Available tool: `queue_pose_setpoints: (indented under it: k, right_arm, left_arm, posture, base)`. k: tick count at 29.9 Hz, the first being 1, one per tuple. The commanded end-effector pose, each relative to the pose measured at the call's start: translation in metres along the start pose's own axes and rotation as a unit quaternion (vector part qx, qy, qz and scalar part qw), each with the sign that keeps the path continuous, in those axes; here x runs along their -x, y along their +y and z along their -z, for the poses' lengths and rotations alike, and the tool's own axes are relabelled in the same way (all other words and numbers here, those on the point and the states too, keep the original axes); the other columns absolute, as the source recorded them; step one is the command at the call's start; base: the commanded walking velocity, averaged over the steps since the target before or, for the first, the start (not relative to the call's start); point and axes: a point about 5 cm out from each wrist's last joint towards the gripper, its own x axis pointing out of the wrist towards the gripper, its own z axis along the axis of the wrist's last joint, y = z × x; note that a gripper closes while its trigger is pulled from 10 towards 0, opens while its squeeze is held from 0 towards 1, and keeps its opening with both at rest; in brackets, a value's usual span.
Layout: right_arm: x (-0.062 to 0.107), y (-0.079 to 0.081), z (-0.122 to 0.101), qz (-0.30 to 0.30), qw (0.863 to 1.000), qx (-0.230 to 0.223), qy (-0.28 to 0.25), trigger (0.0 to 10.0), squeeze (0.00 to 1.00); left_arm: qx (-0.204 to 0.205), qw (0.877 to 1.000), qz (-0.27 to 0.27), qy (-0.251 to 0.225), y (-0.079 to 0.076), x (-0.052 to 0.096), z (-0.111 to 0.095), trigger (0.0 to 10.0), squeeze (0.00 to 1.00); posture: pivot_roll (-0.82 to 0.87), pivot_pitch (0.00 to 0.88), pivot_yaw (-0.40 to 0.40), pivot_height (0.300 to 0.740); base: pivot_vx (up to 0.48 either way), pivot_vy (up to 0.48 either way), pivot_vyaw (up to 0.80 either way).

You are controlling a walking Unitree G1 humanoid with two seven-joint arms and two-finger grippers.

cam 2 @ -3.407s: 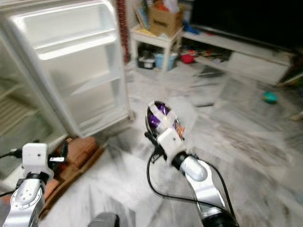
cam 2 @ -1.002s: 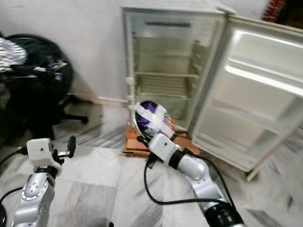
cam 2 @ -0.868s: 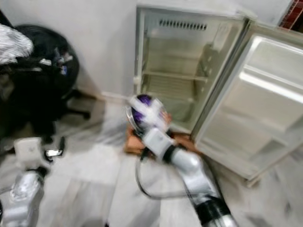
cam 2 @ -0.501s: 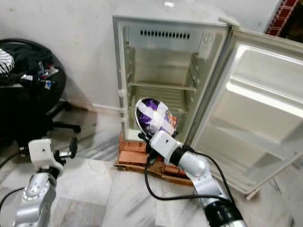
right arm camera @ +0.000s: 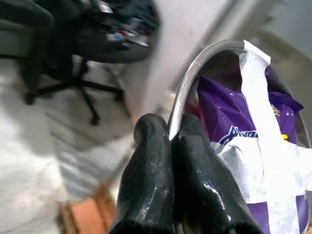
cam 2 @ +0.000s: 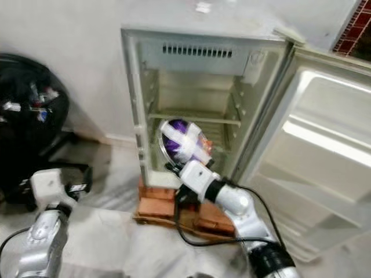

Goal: Restocking fridge

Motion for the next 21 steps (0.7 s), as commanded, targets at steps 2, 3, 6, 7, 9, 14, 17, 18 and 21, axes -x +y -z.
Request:
queue_pose_setpoints:
  k: [2, 3, 6, 7, 9, 14, 17, 18, 21]
  right_arm:
    - [-0.010, -0.001, -0.015, -0.001, 0.999, 0.016, -0.034, 10.0, 0.00]
    - [-0.010, -0.001, -0.015, -0.001, 0.999, 0.016, -0.033, 10.0, 0.00]
    - [-0.009, -0.001, -0.014, -0.001, 0.999, 0.017, -0.032, 10.0, 0.00]
    - [-0.009, -0.001, -0.014, -0.001, 0.999, 0.017, -0.032, 10.0, 0.00]
    - [-0.008, -0.001, -0.013, -0.001, 0.999, 0.018, -0.030, 10.0, 0.00]
    - [-0.007, -0.003, -0.010, 0.007, 0.999, 0.024, -0.020, 10.0, 0.00]
    - [-0.006, -0.004, -0.007, 0.013, 1.000, 0.026, -0.009, 10.0, 0.00]
    - [-0.006, -0.004, -0.006, 0.013, 1.000, 0.023, -0.007, 10.0, 0.00]
    - [-0.003, -0.003, -0.001, 0.015, 1.000, 0.019, 0.006, 10.0, 0.00]
  left_arm:
    - [-0.008, 1.000, -0.014, -0.001, 0.012, 0.001, -0.004, 10.0, 0.00]
    - [-0.009, 1.000, -0.014, -0.001, 0.012, 0.001, -0.003, 10.0, 0.00]
    - [-0.009, 1.000, -0.013, 0.000, 0.012, 0.001, -0.003, 10.0, 0.00]
    - [-0.010, 1.000, -0.012, 0.000, 0.012, 0.001, -0.003, 10.0, 0.00]
    - [-0.012, 1.000, -0.009, 0.003, 0.011, 0.001, -0.002, 10.0, 0.00]
    - [-0.015, 1.000, 0.004, 0.009, 0.006, 0.004, 0.000, 10.0, 0.00]
    - [-0.020, 1.000, 0.005, 0.013, 0.008, 0.005, 0.001, 10.0, 0.00]
    - [-0.022, 1.000, 0.008, 0.013, 0.009, 0.005, 0.001, 10.0, 0.00]
    - [-0.021, 1.000, -0.004, 0.015, 0.015, 0.005, 0.001, 10.0, 0.00]
  posture:
    - [0.09, 0.000, -0.084, 0.740]
    - [0.09, 0.000, -0.084, 0.740]
    - [0.09, 0.000, -0.084, 0.740]
    - [0.09, 0.000, -0.084, 0.740]
    - [0.09, 0.000, -0.085, 0.740]
    - [0.09, 0.000, -0.084, 0.740]
    - [0.09, 0.000, -0.084, 0.740]
    - [0.08, 0.000, -0.077, 0.740]
    - [0.08, 0.000, -0.077, 0.740]
  base:
    - [0.120, 0.418, 0.00]
    - [0.000, 0.420, 0.00]
    - [0.000, 0.420, 0.00]
    - [0.000, 0.420, 0.00]
    - [0.000, 0.422, 0.00]
    - [0.000, 0.000, 0.00]
    - [0.000, 0.000, 0.00]
    - [0.000, 0.000, 0.00]
    - [0.000, 0.000, 0.00]
